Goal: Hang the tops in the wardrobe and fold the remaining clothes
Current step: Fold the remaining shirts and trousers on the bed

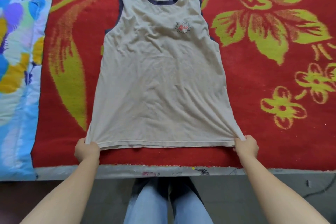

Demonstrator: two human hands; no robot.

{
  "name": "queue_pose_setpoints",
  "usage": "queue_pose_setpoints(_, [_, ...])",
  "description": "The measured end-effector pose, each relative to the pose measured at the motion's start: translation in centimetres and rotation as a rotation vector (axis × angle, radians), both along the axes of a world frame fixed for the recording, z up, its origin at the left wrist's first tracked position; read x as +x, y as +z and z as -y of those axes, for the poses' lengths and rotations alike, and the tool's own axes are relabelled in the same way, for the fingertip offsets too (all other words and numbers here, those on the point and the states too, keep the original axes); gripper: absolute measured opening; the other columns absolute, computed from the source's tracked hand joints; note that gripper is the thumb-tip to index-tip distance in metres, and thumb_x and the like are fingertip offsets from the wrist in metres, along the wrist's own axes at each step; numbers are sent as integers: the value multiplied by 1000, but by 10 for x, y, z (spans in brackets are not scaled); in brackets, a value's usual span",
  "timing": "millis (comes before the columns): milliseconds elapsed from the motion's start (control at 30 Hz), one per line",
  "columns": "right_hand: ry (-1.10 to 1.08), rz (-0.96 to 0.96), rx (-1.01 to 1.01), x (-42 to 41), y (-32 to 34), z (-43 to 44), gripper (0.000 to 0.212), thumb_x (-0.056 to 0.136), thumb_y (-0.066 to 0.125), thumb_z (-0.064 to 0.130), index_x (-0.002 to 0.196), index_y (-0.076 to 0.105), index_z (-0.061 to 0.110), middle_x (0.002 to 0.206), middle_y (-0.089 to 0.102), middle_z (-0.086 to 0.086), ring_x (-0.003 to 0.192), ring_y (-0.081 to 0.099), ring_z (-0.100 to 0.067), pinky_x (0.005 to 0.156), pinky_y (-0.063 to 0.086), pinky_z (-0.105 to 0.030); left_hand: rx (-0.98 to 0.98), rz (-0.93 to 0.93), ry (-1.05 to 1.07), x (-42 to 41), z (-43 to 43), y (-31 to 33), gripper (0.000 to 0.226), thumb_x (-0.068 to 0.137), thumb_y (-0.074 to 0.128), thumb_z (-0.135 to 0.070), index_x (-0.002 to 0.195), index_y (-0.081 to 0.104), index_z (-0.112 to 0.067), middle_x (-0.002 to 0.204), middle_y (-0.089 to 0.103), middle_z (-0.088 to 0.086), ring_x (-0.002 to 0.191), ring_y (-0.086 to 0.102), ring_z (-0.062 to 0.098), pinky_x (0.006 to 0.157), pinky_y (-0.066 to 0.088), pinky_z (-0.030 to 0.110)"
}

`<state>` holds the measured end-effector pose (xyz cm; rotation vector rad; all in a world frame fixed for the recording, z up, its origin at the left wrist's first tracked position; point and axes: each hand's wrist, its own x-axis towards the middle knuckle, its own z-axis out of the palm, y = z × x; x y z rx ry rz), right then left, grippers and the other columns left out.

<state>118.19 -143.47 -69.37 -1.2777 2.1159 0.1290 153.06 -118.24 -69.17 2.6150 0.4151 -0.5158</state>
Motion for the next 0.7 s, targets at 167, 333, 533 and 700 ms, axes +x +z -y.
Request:
queue_pose_setpoints(167, [115,-138,31,-12,21,-4,8,90,46,11,95,50,7,94,55,-17,80,48,-31,68,37,-34,-24,19,33,1,-16,15,38,83,42,11,116,58,5,117,59,25,105,54,43,84,44,43])
queue_pose_setpoints(333, [220,-304,191,-22,26,-22,32,88,46,4,120,42,3,116,57,-21,103,56,-38,76,41,-39,42,-16,36,-11,-45,14,35,83,45,10,115,57,5,117,57,28,107,52,44,90,43,45])
queue_pose_setpoints(533, [236,-432,351,-35,26,-41,55,90,48,9,139,25,2,129,50,-23,119,49,-37,95,41,-44,210,-146,75,-33,-84,-1,32,83,51,6,115,57,7,117,53,36,110,48,49,92,41,47])
queue_pose_setpoints(700, [401,-363,219,16,35,-21,65,88,60,43,137,32,11,139,38,-18,126,36,-35,98,35,-45,199,-247,-64,-28,-46,0,59,81,64,-14,134,38,-11,139,28,29,129,25,46,106,23,53])
